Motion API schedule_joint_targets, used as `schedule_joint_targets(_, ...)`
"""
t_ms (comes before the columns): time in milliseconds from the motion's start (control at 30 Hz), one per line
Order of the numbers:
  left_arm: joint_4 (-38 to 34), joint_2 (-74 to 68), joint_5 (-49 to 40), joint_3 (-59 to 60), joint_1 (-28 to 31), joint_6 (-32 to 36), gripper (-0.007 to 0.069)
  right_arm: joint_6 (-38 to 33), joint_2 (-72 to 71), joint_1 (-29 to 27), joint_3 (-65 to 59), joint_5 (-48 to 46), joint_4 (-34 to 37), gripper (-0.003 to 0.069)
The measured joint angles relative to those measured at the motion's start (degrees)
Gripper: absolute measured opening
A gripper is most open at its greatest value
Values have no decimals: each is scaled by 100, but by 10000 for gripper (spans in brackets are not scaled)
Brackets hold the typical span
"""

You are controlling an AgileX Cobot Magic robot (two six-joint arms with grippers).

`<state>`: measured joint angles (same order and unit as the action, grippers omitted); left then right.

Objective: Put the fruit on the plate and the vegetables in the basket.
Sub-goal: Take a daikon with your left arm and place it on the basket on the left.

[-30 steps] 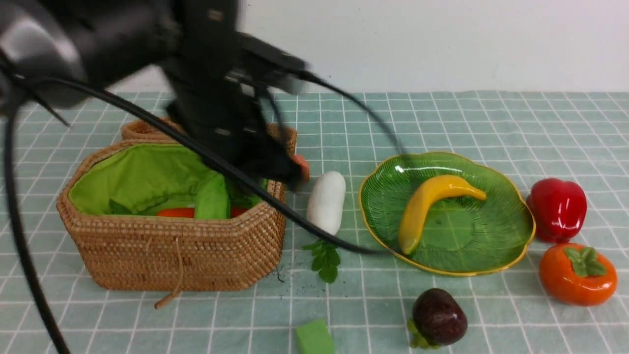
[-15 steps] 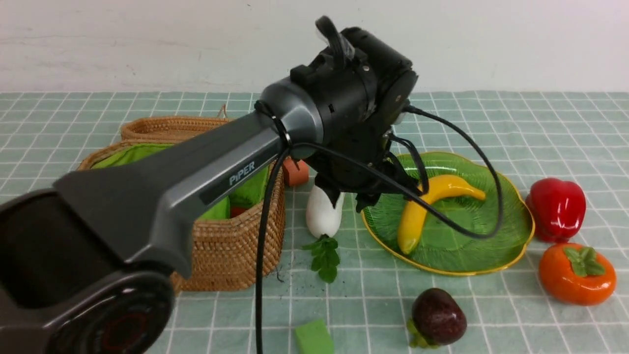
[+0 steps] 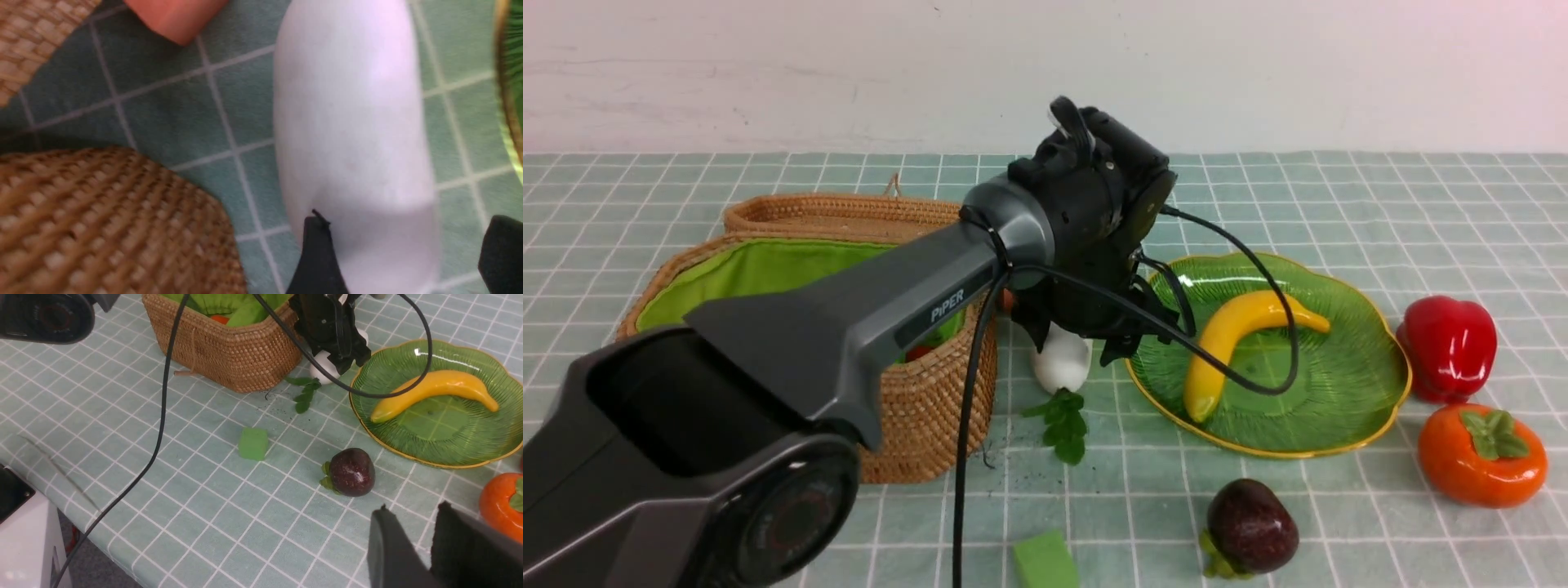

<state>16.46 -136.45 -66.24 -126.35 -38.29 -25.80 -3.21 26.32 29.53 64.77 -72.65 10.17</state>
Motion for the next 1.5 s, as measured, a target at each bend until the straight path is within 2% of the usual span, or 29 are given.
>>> schedule_joint_targets(133,195,-107,-31,-12,4,-82,486,0,0,0,0,0,6,179)
schedule_joint_targets(600,195,-111,-30,-29,4,-134,488,-5,0,0,5,0,-6,181)
schedule_joint_targets(1067,47,-111,70,-46,4,-192,573,-117,0,0,5,0,-10,181)
schedule_joint_targets(1500,71,-193,152,-41,11,-248,570,-117,0,0,5,0,108,181)
